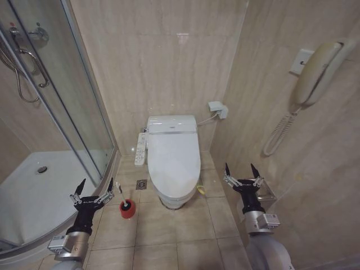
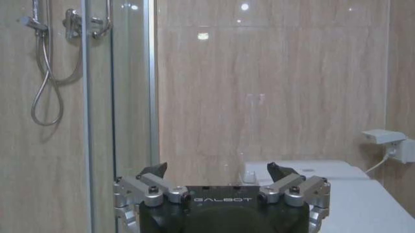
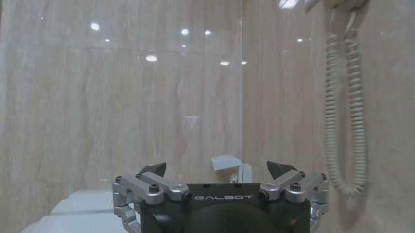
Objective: Open the toilet lid, clean the toilet bowl with a toilet brush, close the toilet lid, and flush.
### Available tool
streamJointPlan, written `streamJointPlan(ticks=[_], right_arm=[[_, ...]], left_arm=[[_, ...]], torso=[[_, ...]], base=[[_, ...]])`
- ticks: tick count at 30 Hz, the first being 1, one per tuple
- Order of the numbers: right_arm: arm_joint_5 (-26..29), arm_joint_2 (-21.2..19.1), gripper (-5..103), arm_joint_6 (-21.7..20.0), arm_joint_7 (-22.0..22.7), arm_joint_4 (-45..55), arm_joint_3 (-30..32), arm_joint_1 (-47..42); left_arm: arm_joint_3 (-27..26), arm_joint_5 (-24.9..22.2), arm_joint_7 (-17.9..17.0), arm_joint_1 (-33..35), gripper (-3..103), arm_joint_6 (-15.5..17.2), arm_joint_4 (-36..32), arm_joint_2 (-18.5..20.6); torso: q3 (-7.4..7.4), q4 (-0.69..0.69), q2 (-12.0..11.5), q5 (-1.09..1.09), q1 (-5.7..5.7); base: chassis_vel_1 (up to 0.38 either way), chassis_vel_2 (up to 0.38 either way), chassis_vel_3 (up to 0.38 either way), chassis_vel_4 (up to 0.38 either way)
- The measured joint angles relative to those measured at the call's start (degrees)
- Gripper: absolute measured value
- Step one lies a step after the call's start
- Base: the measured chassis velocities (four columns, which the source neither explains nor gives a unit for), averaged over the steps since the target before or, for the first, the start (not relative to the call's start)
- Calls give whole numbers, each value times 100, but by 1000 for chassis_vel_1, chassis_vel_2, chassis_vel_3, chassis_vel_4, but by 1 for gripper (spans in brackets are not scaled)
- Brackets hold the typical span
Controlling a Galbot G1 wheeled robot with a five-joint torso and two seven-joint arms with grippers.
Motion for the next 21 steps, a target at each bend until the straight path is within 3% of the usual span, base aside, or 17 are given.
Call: streamJointPlan(ticks=[7,21], right_arm=[[0,0,100,0,0,0,0,1],[0,0,100,0,0,0,0,-5]], left_arm=[[-1,0,-1,1,100,0,0,0],[-1,0,0,7,100,0,-1,0]], torso=[[-1,1,-1,0,-2],[-5,0,6,1,-13]], base=[[-14,21,36,-16],[159,-163,-151,149]])
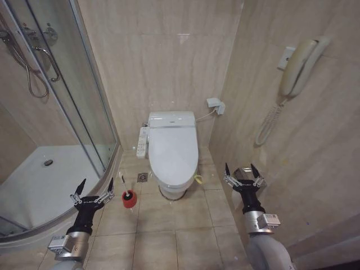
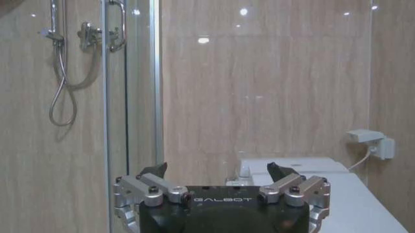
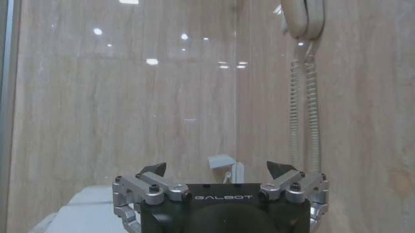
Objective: Open the toilet lid, clean the toilet bowl with a toilet brush, close the toilet lid, and flush.
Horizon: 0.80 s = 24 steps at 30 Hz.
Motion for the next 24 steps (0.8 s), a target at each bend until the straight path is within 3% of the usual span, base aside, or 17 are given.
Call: streamJointPlan(ticks=[24], right_arm=[[0,0,100,0,0,0,0,3]], left_arm=[[0,0,0,-4,100,0,0,0]], torso=[[3,0,-4,0,7]], base=[[-10,5,8,-10]])
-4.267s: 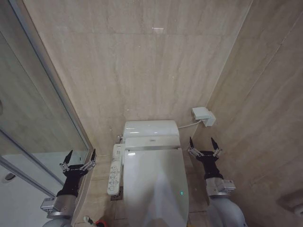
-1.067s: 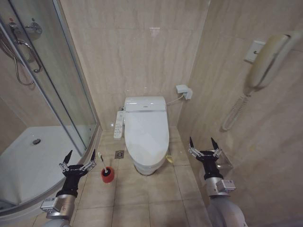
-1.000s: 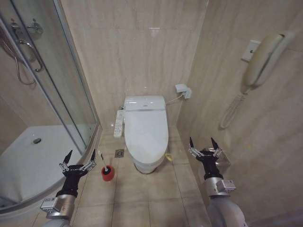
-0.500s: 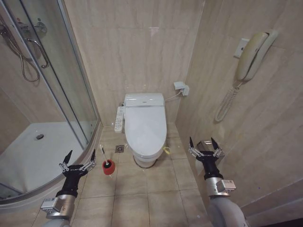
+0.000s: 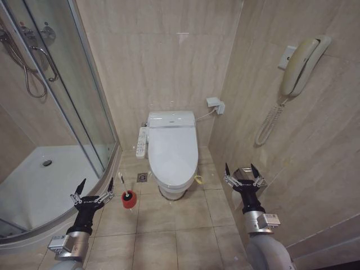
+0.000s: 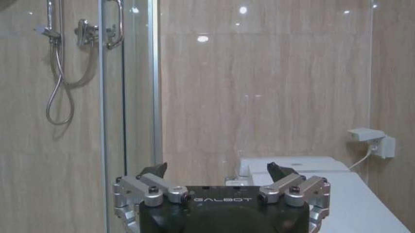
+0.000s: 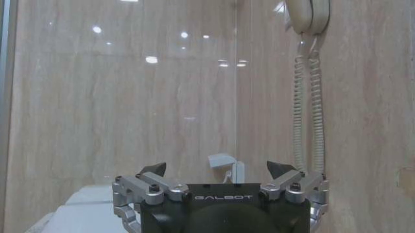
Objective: Open the toilet lid, clean the toilet bowl with a toilet brush, close the toilet lid, and flush.
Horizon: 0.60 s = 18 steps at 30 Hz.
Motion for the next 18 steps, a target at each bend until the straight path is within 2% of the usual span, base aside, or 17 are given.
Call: streamJointPlan(ticks=[18], right_arm=[[0,0,100,0,0,0,0,0]], left_arm=[[0,0,0,0,100,0,0,0]], torso=[[0,0,1,0,-1]], base=[[3,-3,-2,1]])
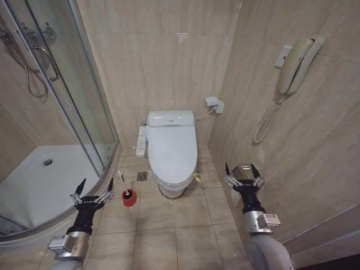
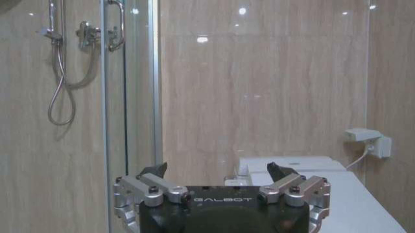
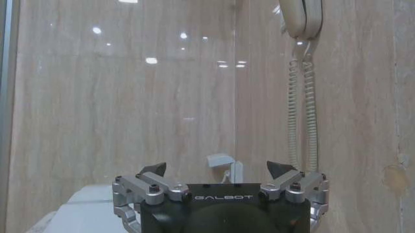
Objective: Open the toilet lid, clean the toilet bowl with a toilet brush, close the toilet lid, and flush.
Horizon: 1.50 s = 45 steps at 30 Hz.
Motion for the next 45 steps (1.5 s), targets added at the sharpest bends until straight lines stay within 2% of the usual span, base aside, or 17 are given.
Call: streamJointPlan(ticks=[45], right_arm=[[0,0,100,0,0,0,0,0]], left_arm=[[0,0,0,0,100,0,0,0]], torso=[[0,0,-1,0,1]], base=[[1,-2,-3,2]])
